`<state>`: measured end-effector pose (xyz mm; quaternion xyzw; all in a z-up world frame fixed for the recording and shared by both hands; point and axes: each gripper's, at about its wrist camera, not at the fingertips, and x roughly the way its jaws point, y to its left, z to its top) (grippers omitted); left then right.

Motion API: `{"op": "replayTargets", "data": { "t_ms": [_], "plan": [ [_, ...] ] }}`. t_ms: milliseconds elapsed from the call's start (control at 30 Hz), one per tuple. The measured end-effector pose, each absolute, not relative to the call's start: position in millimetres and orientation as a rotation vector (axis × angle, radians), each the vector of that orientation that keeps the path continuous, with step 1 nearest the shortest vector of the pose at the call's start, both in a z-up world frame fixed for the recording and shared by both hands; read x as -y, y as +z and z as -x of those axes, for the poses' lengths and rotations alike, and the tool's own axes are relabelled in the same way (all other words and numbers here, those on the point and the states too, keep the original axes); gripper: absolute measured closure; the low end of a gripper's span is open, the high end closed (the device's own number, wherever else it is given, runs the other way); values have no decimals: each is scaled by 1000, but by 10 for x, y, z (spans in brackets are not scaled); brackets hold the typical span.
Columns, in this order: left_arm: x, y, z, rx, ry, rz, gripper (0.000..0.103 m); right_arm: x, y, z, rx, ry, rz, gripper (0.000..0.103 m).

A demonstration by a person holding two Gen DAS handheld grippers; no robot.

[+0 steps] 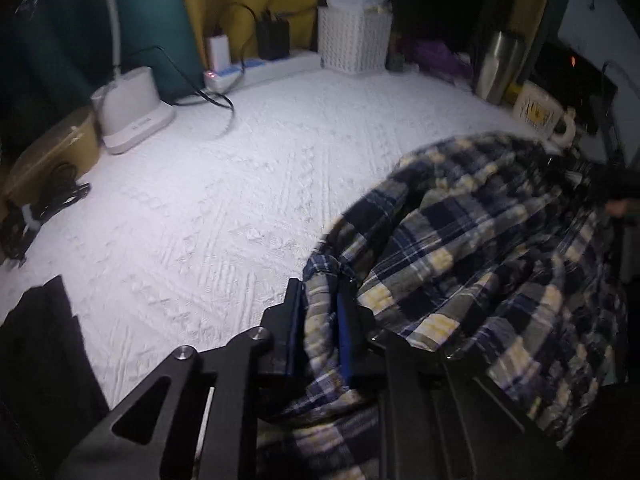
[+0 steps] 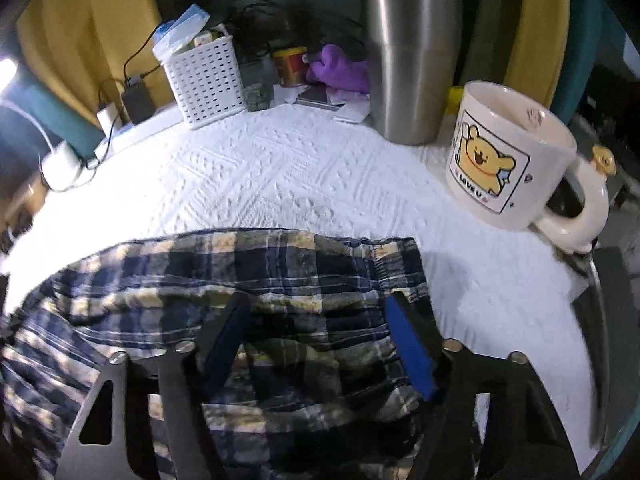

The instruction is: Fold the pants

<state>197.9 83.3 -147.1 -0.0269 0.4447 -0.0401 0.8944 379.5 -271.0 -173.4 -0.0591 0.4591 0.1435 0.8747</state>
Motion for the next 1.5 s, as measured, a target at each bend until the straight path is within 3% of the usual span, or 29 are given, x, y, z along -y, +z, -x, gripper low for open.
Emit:
{"op": "replayTargets", "data": {
  "t_ms": [33, 67, 400, 567, 733, 800, 867, 933, 967, 1000, 1033, 1067, 1233, 1333, 1367, 1400, 1433, 1467, 1500],
  "plan": [
    [-863, -1425, -1941, -905, -67, 72, 91, 2718, -1758, -3812, -976, 313, 106, 94],
    [-906, -1369, -1908, -882, -48, 86, 93, 2729, -1772, -3813, -970, 312, 99, 99],
    [-1298, -881, -2146, -635, 24, 106, 89, 2891, -1600, -3844, -885, 249, 82, 102],
    [-1551, -1161, -2306, -769, 174, 67, 57, 2977, -1684, -3827, -925, 227, 72, 101],
    [-1785, -1378, -2152, -846, 247, 93, 56, 2992, -1651, -3814, -942, 247, 77, 101],
    [-1756, -1346, -2110, -832, 210, 96, 44, 2997, -1626, -3827, -947, 261, 69, 100],
    [-1659, -1270, -2125, -797, 165, 86, 19, 3007, -1599, -3828, -937, 256, 66, 99],
    [-1558, -1227, -2205, -785, 129, 79, 18, 3021, -1580, -3837, -932, 253, 60, 95],
    [-1531, -1229, -2263, -792, 118, 77, 18, 3030, -1579, -3842, -935, 250, 61, 79],
    [-1506, -1252, -2342, -806, 105, 69, 18, 3045, -1581, -3844, -935, 247, 62, 32],
    [-1477, -1261, -2379, -813, 101, 60, 18, 3065, -1589, -3854, -942, 257, 54, 4],
    [-1461, -1285, -2448, -821, 95, 40, 18, 3078, -1601, -3866, -940, 275, 45, 0],
    [-1437, -1465, -2711, -891, 59, -27, 19, 3091, -1633, -3961, -958, 293, 60, 0],
    [-1485, -1542, -2788, -921, 30, 10, 30, 3093, -1636, -4086, -956, 324, 30, 1],
    [-1506, -1563, -2801, -928, 21, 33, 36, 3086, -1651, -4118, -968, 341, 22, 7],
    [-1511, -1571, -2799, -930, 16, 46, 39, 3063, -1697, -4179, -991, 363, 16, 24],
    [-1507, -1584, -2793, -934, 2, 59, 48, 3027, -1745, -4221, -1011, 376, 20, 34],
    [-1494, -1598, -2788, -940, -15, 65, 63, 2985, -1782, -4237, -1028, 389, 29, 53],
    [-1471, -1611, -2773, -946, -29, 64, 72, 2940, -1777, -4218, -1007, 391, 58, 57]
  ]
}}
